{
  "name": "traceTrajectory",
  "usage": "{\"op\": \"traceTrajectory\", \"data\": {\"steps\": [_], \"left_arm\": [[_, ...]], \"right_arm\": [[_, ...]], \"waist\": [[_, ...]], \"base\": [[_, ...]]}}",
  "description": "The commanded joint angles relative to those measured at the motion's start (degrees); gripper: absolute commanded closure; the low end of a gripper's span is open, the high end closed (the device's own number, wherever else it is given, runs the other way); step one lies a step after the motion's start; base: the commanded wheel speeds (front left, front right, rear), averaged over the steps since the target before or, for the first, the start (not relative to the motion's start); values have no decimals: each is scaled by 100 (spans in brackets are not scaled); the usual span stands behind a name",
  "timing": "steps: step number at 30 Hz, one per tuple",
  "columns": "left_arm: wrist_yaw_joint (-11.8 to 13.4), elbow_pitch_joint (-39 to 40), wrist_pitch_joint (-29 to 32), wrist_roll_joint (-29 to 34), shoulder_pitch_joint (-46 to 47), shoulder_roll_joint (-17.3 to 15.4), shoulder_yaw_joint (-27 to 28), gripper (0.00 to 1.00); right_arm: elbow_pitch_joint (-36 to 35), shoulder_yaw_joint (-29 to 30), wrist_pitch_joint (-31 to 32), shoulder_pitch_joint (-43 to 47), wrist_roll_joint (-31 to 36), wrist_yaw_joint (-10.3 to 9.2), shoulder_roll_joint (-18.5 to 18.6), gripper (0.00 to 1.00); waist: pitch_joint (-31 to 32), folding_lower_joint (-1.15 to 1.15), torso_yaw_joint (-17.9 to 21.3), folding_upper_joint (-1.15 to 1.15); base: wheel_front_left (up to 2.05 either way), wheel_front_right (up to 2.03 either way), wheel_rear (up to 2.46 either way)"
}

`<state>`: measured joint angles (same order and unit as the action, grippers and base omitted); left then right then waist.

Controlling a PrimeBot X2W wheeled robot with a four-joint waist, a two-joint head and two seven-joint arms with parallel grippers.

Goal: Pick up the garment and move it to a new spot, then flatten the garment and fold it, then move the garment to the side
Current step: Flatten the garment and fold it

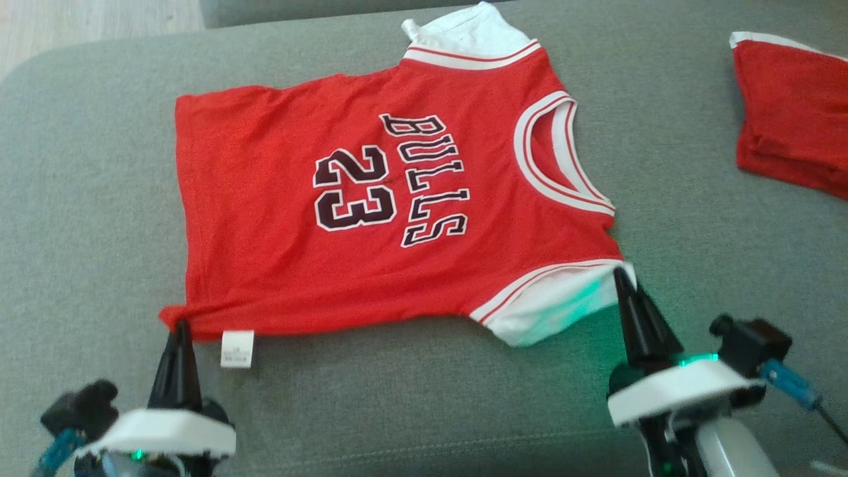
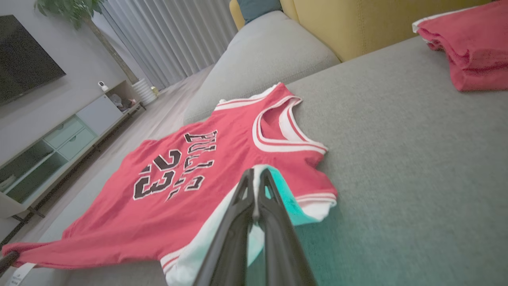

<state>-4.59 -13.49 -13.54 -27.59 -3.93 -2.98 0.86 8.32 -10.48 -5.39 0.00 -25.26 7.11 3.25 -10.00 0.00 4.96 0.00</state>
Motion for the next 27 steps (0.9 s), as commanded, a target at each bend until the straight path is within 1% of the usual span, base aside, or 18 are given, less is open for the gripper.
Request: {"op": "traceTrajectory", "data": {"steps": [1,9,18,20,21,27], "left_arm": [[-31,0,-42,-93,385,2,201,100],[-99,-945,-9,-237,1478,-73,154,100],[-181,-1996,-104,-126,2494,-162,25,100],[-198,-2128,-121,-108,2630,-161,14,100],[-198,-2128,-121,-108,2630,-161,14,100],[-240,-2229,-142,-40,2841,-145,27,100]], "right_arm": [[-64,-108,-159,-364,-67,37,-18,100],[747,-40,-440,-1454,-96,37,-33,100],[2015,-165,-749,-2725,-173,37,-36,100],[2284,-158,-807,-2976,-164,37,-36,100],[2284,-158,-807,-2976,-164,37,-36,100],[3058,-125,-907,-3569,-96,37,-36,100]], "waist": [[-56,0,-39,0],[-394,0,-115,0],[-774,0,-211,0],[-829,0,-228,0],[-829,0,-228,0],[-958,0,-286,0]], "base": [[0,0,0],[0,0,0],[0,0,0],[0,0,0],[0,0,0],[0,0,0]]}}
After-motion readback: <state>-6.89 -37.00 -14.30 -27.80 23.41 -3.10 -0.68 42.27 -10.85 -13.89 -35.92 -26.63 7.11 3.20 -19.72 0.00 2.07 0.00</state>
